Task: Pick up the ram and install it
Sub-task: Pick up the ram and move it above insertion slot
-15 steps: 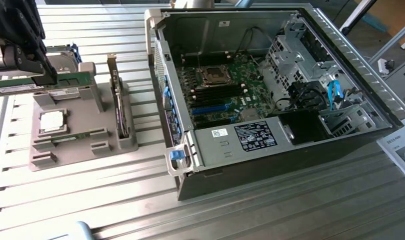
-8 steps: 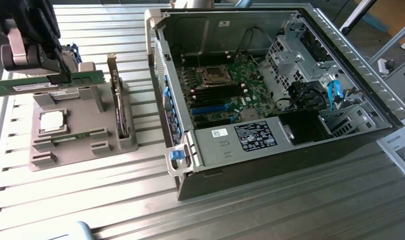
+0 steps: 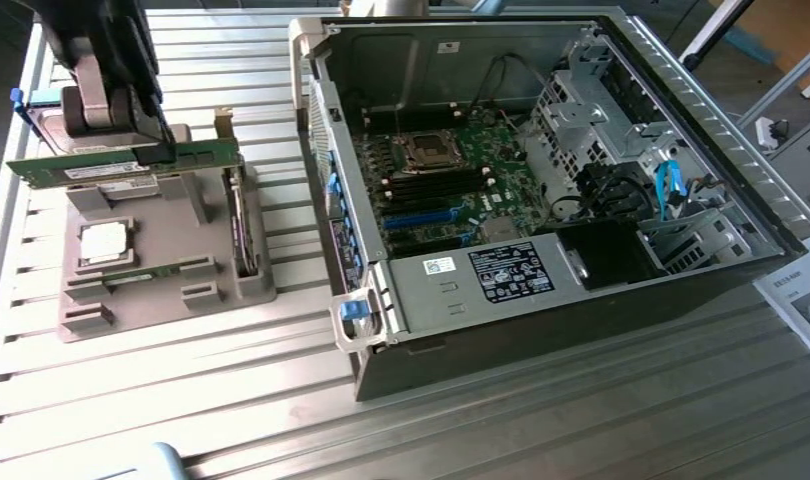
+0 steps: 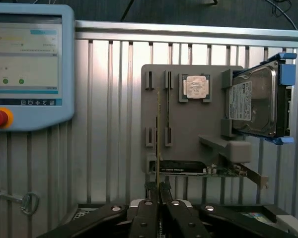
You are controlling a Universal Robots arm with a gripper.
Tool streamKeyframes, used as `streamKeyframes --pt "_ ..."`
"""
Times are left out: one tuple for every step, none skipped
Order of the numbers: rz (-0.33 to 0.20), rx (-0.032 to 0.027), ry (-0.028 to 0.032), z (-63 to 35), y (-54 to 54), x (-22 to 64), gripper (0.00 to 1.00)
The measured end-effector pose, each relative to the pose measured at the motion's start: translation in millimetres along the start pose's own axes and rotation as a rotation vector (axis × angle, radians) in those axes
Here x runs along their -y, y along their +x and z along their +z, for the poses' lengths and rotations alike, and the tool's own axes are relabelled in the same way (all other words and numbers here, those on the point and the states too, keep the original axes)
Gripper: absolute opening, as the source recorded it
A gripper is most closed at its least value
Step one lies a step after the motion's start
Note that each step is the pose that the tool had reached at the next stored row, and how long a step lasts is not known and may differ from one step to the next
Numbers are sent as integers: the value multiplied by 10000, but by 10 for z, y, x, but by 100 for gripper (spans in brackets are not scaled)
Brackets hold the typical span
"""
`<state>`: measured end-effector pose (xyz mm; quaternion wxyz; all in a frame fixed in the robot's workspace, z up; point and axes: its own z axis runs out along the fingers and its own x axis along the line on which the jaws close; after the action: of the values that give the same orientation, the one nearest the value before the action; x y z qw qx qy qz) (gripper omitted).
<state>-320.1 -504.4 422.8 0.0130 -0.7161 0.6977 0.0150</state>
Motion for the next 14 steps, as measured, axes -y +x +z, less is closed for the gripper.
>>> streamKeyframes --pt "0 1 0 1 1 32 13" --pt "-1 0 0 2 3 85 13" --pt "-1 1 1 5 6 164 13" --pt "-1 1 0 7 8 205 13" --pt "0 0 0 9 10 260 13" --pt "0 0 -1 13 14 326 13" --pt "-1 1 1 20 17 399 13" --pt "0 0 0 26 20 484 13" --pt "-1 0 1 33 23 547 13" --pt "-2 1 3 42 26 621 13" --pt "-1 0 7 52 29 703 13" --pt "-1 0 14 64 33 781 13" --pt "-2 0 22 75 36 856 13" --pt "-1 -3 27 84 39 924 13"
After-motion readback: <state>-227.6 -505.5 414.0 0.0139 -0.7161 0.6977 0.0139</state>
